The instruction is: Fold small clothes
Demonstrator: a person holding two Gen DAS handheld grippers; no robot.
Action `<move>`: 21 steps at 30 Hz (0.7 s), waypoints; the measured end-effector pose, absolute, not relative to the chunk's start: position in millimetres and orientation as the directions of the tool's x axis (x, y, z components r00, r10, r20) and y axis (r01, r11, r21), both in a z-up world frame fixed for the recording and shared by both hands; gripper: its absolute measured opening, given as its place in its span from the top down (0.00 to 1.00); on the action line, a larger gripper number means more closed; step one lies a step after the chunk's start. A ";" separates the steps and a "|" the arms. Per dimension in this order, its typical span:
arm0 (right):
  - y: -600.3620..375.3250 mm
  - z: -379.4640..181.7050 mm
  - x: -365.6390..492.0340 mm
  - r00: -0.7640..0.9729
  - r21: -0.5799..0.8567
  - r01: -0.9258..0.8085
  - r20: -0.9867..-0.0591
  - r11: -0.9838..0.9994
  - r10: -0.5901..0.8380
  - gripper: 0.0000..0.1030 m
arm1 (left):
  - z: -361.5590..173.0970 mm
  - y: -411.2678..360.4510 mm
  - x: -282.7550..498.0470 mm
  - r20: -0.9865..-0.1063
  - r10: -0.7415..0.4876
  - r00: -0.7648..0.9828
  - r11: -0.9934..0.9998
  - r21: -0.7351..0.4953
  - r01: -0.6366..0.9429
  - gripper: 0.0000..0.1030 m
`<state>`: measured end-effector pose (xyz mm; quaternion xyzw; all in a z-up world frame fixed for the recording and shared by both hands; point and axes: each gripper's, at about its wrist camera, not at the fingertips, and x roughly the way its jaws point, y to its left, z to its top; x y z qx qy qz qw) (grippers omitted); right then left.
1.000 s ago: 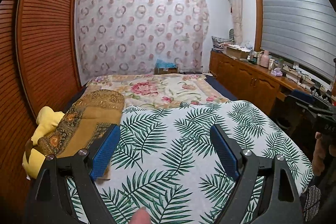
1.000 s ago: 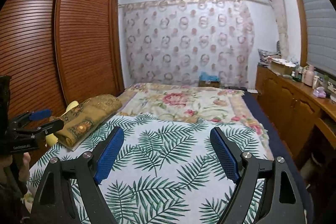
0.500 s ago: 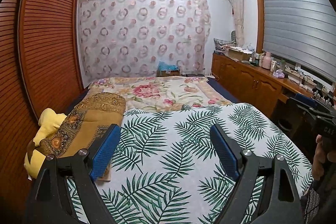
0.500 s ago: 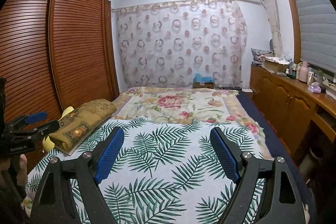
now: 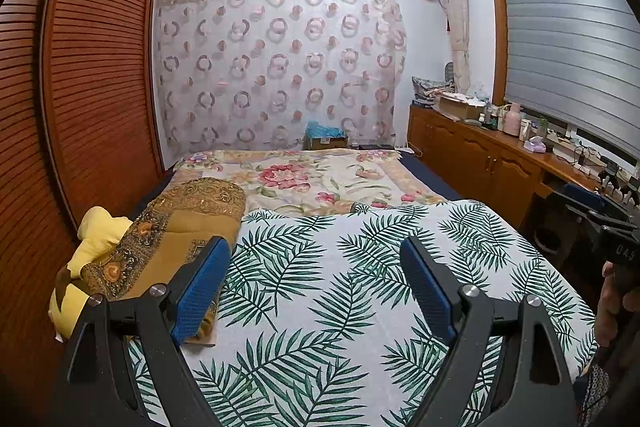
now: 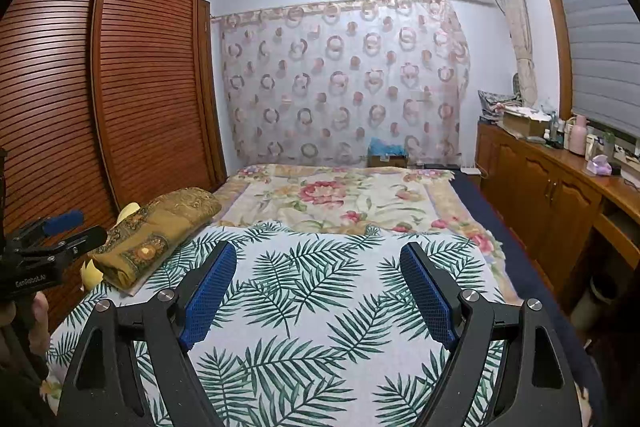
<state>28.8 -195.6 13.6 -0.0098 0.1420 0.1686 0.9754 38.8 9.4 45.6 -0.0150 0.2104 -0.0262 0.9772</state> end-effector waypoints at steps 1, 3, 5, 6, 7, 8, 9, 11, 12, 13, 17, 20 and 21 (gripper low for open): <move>-196.3 14.2 28.7 0.902 0.028 -0.333 -0.281 0.942 0.327 0.17 | 45.3 8.2 38.6 -0.411 -0.056 0.910 0.998 -0.039 0.044 0.15; -197.2 14.3 28.8 0.901 0.027 -0.335 -0.283 0.942 0.329 0.17 | 46.3 11.9 38.6 -0.411 -0.055 0.910 0.998 -0.042 0.042 0.15; -198.5 14.9 29.0 0.900 0.027 -0.337 -0.285 0.941 0.330 0.17 | 46.2 11.8 38.6 -0.411 -0.055 0.910 0.998 -0.041 0.042 0.15; -198.5 15.8 29.4 0.899 0.027 -0.338 -0.285 0.941 0.331 0.17 | 46.6 12.7 38.7 -0.410 -0.055 0.910 0.998 -0.040 0.042 0.15; -199.3 16.5 29.7 0.899 0.026 -0.339 -0.286 0.940 0.332 0.17 | 46.3 12.0 38.7 -0.410 -0.055 0.910 0.998 -0.040 0.043 0.15; -200.5 17.0 30.3 0.899 0.025 -0.340 -0.286 0.940 0.332 0.17 | 46.3 12.0 38.7 -0.410 -0.056 0.910 0.998 -0.040 0.043 0.15; -200.6 17.2 30.3 0.898 0.026 -0.340 -0.286 0.940 0.333 0.17 | 46.3 12.2 38.6 -0.409 -0.055 0.911 0.998 -0.039 0.042 0.15; -201.5 17.0 29.9 0.898 0.025 -0.341 -0.285 0.940 0.334 0.17 | 46.6 14.0 38.1 -0.408 -0.054 0.911 0.998 -0.039 0.041 0.15; -202.4 17.8 30.0 0.899 0.024 -0.341 -0.284 0.940 0.334 0.17 | 47.1 15.5 38.3 -0.407 -0.054 0.912 0.998 -0.040 0.041 0.15; -203.8 18.2 30.2 0.899 0.025 -0.342 -0.284 0.939 0.334 0.17 | 47.7 17.5 38.5 -0.406 -0.054 0.912 0.998 -0.040 0.042 0.15; -206.7 18.2 31.2 0.898 0.023 -0.345 -0.284 0.938 0.337 0.17 | 47.5 15.8 37.0 -0.405 -0.053 0.913 0.998 -0.040 0.041 0.15; -207.6 18.1 31.5 0.897 0.023 -0.345 -0.285 0.938 0.337 0.17 | 48.1 14.5 37.1 -0.404 -0.052 0.913 0.998 -0.038 0.040 0.15; -208.9 18.5 31.9 0.897 0.023 -0.345 -0.286 0.938 0.337 0.17 | 48.4 15.4 37.5 -0.405 -0.052 0.913 0.998 -0.038 0.040 0.15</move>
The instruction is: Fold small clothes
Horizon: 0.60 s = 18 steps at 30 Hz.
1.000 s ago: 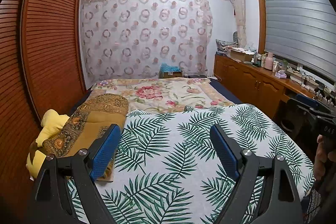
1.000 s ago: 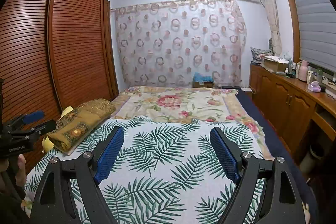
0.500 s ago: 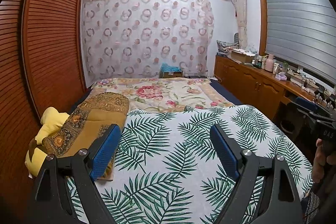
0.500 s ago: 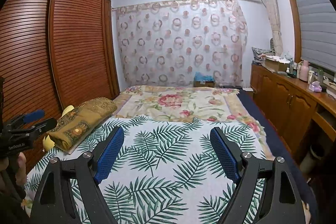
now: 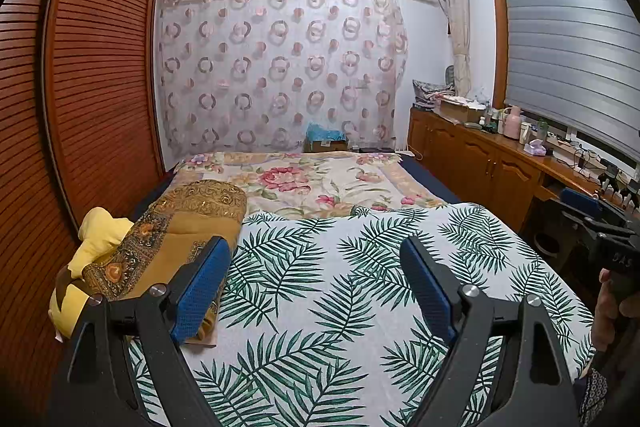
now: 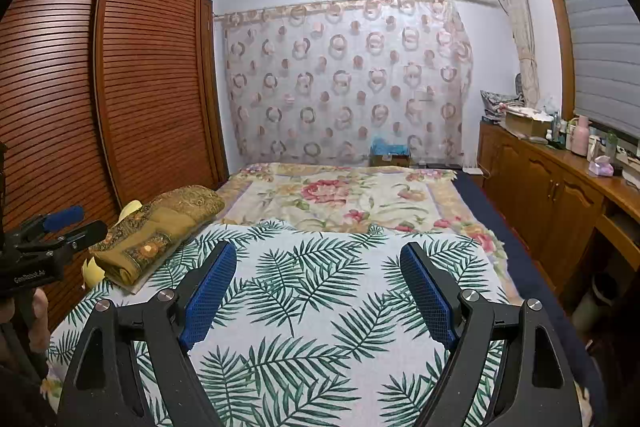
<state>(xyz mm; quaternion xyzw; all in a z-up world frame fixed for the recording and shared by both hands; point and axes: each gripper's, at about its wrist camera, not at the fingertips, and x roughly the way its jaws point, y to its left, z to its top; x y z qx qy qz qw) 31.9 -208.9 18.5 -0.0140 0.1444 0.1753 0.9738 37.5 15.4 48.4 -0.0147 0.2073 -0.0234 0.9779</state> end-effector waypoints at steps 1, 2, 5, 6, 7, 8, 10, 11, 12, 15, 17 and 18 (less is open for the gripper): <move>-209.4 18.9 32.2 0.896 0.024 -0.346 -0.287 0.938 0.338 0.17 | 47.9 14.5 36.9 -0.404 -0.052 0.913 0.998 -0.038 0.040 0.15; -209.7 19.2 32.4 0.896 0.023 -0.347 -0.287 0.938 0.338 0.17 | 48.5 16.4 37.6 -0.405 -0.052 0.913 0.998 -0.038 0.040 0.15; -209.9 19.1 32.2 0.896 0.024 -0.347 -0.286 0.938 0.339 0.17 | 48.4 16.7 37.5 -0.404 -0.053 0.913 0.998 -0.040 0.040 0.15; -209.9 19.1 32.2 0.897 0.022 -0.346 -0.286 0.938 0.338 0.17 | 47.9 15.7 37.3 -0.404 -0.053 0.913 0.998 -0.040 0.041 0.15; -210.4 19.3 32.4 0.897 0.023 -0.347 -0.286 0.938 0.339 0.17 | 47.5 14.8 36.9 -0.405 -0.053 0.913 0.998 -0.038 0.041 0.15; -211.4 19.3 32.8 0.896 0.023 -0.348 -0.286 0.937 0.340 0.17 | 47.6 15.3 36.9 -0.404 -0.052 0.913 0.999 -0.037 0.041 0.15; -212.3 19.7 33.5 0.896 0.024 -0.348 -0.287 0.937 0.340 0.17 | 47.4 14.9 36.7 -0.404 -0.052 0.913 0.998 -0.038 0.040 0.15; -212.7 19.4 33.6 0.895 0.023 -0.349 -0.288 0.937 0.341 0.17 | 47.7 16.8 37.2 -0.403 -0.052 0.914 0.999 -0.036 0.041 0.15; -213.1 19.7 33.9 0.895 0.022 -0.348 -0.288 0.937 0.339 0.17 | 47.5 15.4 37.0 -0.403 -0.049 0.914 0.999 -0.034 0.039 0.15; -213.3 19.4 33.9 0.895 0.024 -0.349 -0.289 0.937 0.341 0.17 | 50.4 15.6 37.9 -0.406 -0.052 0.912 0.999 -0.035 0.041 0.15; -213.2 19.0 33.2 0.895 0.023 -0.349 -0.288 0.937 0.340 0.17 | 53.3 18.1 38.3 -0.406 -0.052 0.913 0.999 -0.035 0.041 0.15; -213.3 19.1 33.2 0.895 0.023 -0.349 -0.288 0.937 0.340 0.17 | 51.9 16.4 37.9 -0.405 -0.050 0.913 0.999 -0.033 0.039 0.15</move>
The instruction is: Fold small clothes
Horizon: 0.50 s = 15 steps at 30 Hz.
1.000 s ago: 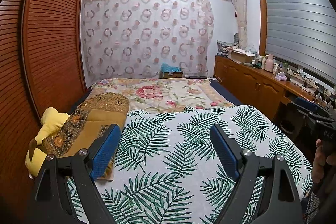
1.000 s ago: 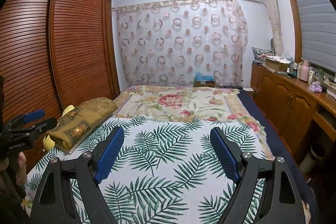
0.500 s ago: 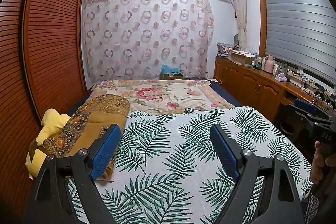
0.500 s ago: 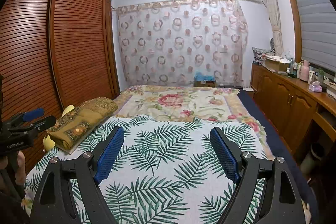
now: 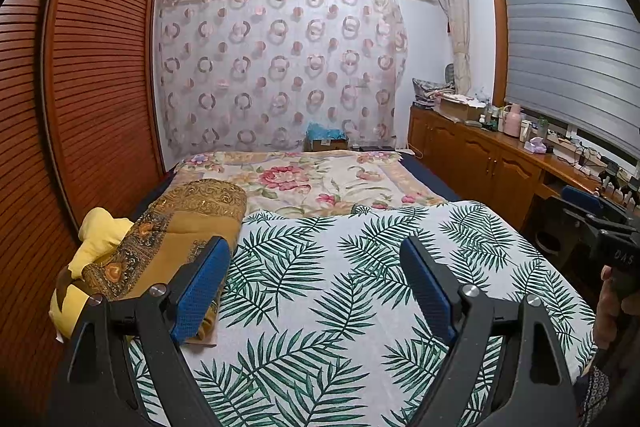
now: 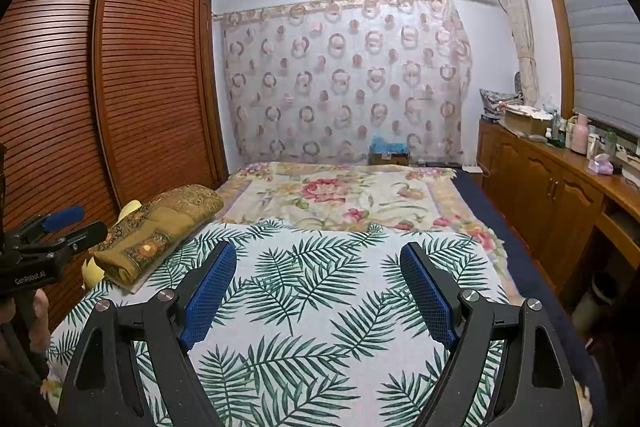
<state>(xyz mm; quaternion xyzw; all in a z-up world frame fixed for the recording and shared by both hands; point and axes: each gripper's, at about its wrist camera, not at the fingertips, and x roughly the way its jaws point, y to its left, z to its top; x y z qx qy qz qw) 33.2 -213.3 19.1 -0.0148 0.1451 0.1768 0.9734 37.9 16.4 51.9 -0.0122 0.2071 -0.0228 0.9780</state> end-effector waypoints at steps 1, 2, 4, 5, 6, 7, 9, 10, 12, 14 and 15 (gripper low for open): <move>-213.4 19.5 33.3 0.896 0.023 -0.348 -0.286 0.937 0.340 0.17 | 53.1 18.4 38.7 -0.403 -0.050 0.914 0.999 -0.033 0.039 0.15; -214.2 19.2 33.3 0.896 0.023 -0.349 -0.286 0.937 0.341 0.17 | 52.7 18.6 38.9 -0.403 -0.051 0.914 0.999 -0.036 0.040 0.15; -214.4 19.0 32.7 0.896 0.023 -0.349 -0.285 0.937 0.340 0.17 | 53.5 16.5 38.5 -0.403 -0.051 0.914 0.999 -0.036 0.040 0.15; -214.2 18.7 32.6 0.896 0.023 -0.350 -0.285 0.937 0.341 0.17 | 54.6 18.4 39.8 -0.402 -0.049 0.914 0.999 -0.035 0.039 0.15; -214.7 19.0 32.9 0.896 0.023 -0.350 -0.285 0.937 0.342 0.17 | 53.6 17.2 38.7 -0.402 -0.050 0.914 0.999 -0.034 0.040 0.15; -214.4 18.8 32.7 0.896 0.023 -0.349 -0.285 0.937 0.341 0.17 | 53.3 16.9 38.5 -0.402 -0.051 0.914 0.999 -0.036 0.040 0.15; -214.0 18.6 32.8 0.896 0.024 -0.349 -0.286 0.937 0.341 0.17 | 53.6 17.9 39.2 -0.403 -0.052 0.914 0.998 -0.037 0.041 0.15; -214.1 18.6 32.9 0.896 0.023 -0.349 -0.286 0.937 0.340 0.17 | 54.1 18.9 39.9 -0.403 -0.052 0.914 0.999 -0.036 0.041 0.15; -213.5 18.7 32.6 0.896 0.023 -0.348 -0.286 0.937 0.340 0.17 | 54.8 18.7 38.8 -0.402 -0.052 0.914 0.998 -0.037 0.041 0.15; -213.7 18.9 32.9 0.896 0.023 -0.348 -0.286 0.937 0.340 0.17 | 53.9 17.5 37.9 -0.402 -0.053 0.914 0.998 -0.036 0.042 0.15; -213.9 18.6 32.7 0.896 0.023 -0.349 -0.286 0.937 0.341 0.17 | 54.5 18.3 38.5 -0.402 -0.052 0.914 0.999 -0.035 0.041 0.15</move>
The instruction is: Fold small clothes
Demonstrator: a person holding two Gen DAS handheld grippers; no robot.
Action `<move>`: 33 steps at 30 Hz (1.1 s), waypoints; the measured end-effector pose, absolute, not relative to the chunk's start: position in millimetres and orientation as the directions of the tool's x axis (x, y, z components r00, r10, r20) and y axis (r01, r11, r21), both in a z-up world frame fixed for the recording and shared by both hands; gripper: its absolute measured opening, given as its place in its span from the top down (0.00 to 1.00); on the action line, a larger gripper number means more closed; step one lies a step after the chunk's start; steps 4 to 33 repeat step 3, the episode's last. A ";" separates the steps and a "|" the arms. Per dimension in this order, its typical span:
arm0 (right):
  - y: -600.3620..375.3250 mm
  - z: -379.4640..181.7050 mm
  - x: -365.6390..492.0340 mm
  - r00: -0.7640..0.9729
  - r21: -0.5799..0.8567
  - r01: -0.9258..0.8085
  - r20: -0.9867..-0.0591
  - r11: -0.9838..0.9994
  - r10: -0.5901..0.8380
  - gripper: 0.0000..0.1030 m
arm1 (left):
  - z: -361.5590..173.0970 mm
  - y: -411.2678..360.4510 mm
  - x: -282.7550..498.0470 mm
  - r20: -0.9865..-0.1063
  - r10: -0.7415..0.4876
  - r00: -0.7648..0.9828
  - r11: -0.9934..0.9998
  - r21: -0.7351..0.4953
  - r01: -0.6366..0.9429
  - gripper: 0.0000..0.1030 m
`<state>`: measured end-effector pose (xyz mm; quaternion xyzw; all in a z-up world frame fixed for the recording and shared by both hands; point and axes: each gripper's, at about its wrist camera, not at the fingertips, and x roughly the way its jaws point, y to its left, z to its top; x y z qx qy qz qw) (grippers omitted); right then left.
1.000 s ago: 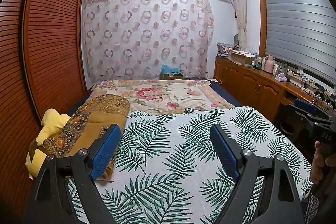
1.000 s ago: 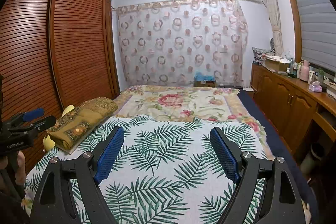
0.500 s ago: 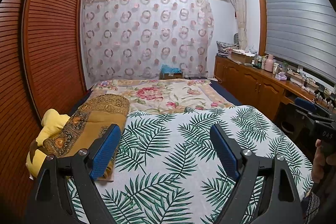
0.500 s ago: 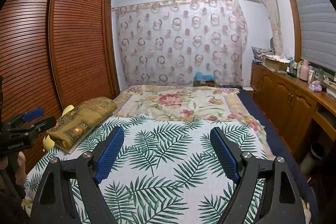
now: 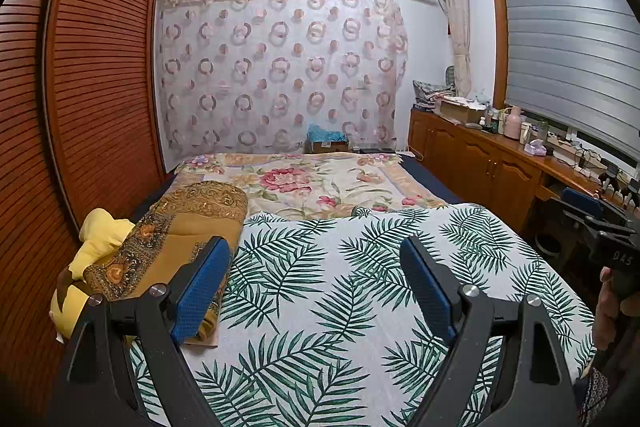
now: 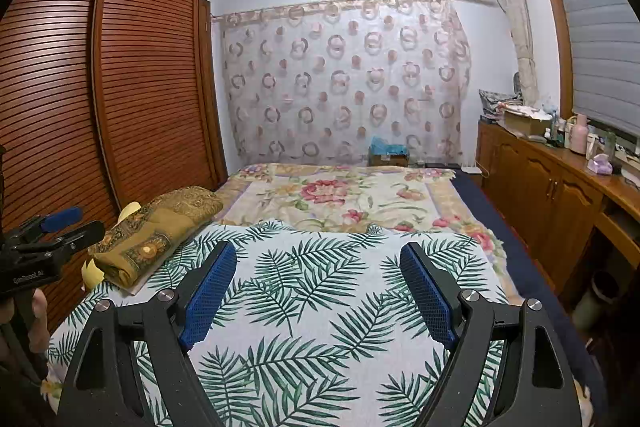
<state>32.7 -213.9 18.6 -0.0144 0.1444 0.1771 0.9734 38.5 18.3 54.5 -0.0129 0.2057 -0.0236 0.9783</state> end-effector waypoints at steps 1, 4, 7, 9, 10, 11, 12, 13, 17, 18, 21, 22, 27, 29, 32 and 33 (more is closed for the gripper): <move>-214.0 18.8 32.8 0.895 0.023 -0.349 -0.286 0.937 0.341 0.17 | 55.0 19.2 39.2 -0.402 -0.050 0.914 0.999 -0.034 0.039 0.15; -214.2 18.7 32.8 0.896 0.023 -0.349 -0.285 0.937 0.340 0.17 | 53.7 17.8 38.0 -0.402 -0.053 0.914 0.998 -0.037 0.042 0.15; -214.2 18.7 32.8 0.896 0.023 -0.349 -0.285 0.937 0.340 0.17 | 53.7 17.8 38.0 -0.402 -0.053 0.914 0.998 -0.037 0.042 0.15; -214.2 18.7 32.8 0.896 0.023 -0.349 -0.285 0.937 0.340 0.17 | 53.7 17.8 38.0 -0.402 -0.053 0.914 0.998 -0.037 0.042 0.15; -214.2 18.7 32.8 0.896 0.023 -0.349 -0.285 0.937 0.340 0.17 | 53.7 17.8 38.0 -0.402 -0.053 0.914 0.998 -0.037 0.042 0.15; -214.2 18.7 32.8 0.896 0.023 -0.349 -0.285 0.937 0.340 0.17 | 53.7 17.8 38.0 -0.402 -0.053 0.914 0.998 -0.037 0.042 0.15; -214.2 18.7 32.8 0.896 0.023 -0.349 -0.285 0.937 0.340 0.17 | 53.7 17.8 38.0 -0.402 -0.053 0.914 0.998 -0.037 0.042 0.15; -214.2 18.7 32.8 0.896 0.023 -0.349 -0.285 0.937 0.340 0.17 | 53.7 17.8 38.0 -0.402 -0.053 0.914 0.998 -0.037 0.042 0.15; -214.2 18.7 32.8 0.896 0.023 -0.349 -0.285 0.937 0.340 0.17 | 53.7 17.8 38.0 -0.402 -0.053 0.914 0.998 -0.037 0.042 0.15; -214.2 18.7 32.8 0.896 0.023 -0.349 -0.285 0.937 0.340 0.17 | 53.7 17.8 38.0 -0.402 -0.053 0.914 0.998 -0.037 0.042 0.15; -214.2 18.7 32.8 0.896 0.023 -0.349 -0.285 0.937 0.340 0.17 | 53.7 17.8 38.0 -0.402 -0.053 0.914 0.998 -0.037 0.042 0.15; -214.2 18.7 32.8 0.896 0.023 -0.349 -0.285 0.937 0.340 0.17 | 53.7 17.8 38.0 -0.402 -0.053 0.914 0.998 -0.037 0.042 0.15; -214.2 18.7 32.8 0.896 0.023 -0.349 -0.285 0.937 0.340 0.17 | 53.7 17.8 38.0 -0.402 -0.053 0.914 0.998 -0.037 0.042 0.15; -214.2 18.7 32.8 0.896 0.023 -0.349 -0.285 0.937 0.340 0.17 | 53.7 17.8 38.0 -0.402 -0.053 0.914 0.998 -0.037 0.042 0.15; -214.2 18.7 32.8 0.896 0.023 -0.349 -0.285 0.937 0.340 0.17 | 53.7 17.8 38.0 -0.402 -0.053 0.914 0.998 -0.037 0.042 0.15; -214.2 18.7 32.8 0.896 0.023 -0.349 -0.285 0.937 0.340 0.17 | 53.7 17.8 38.0 -0.402 -0.053 0.914 0.998 -0.037 0.042 0.15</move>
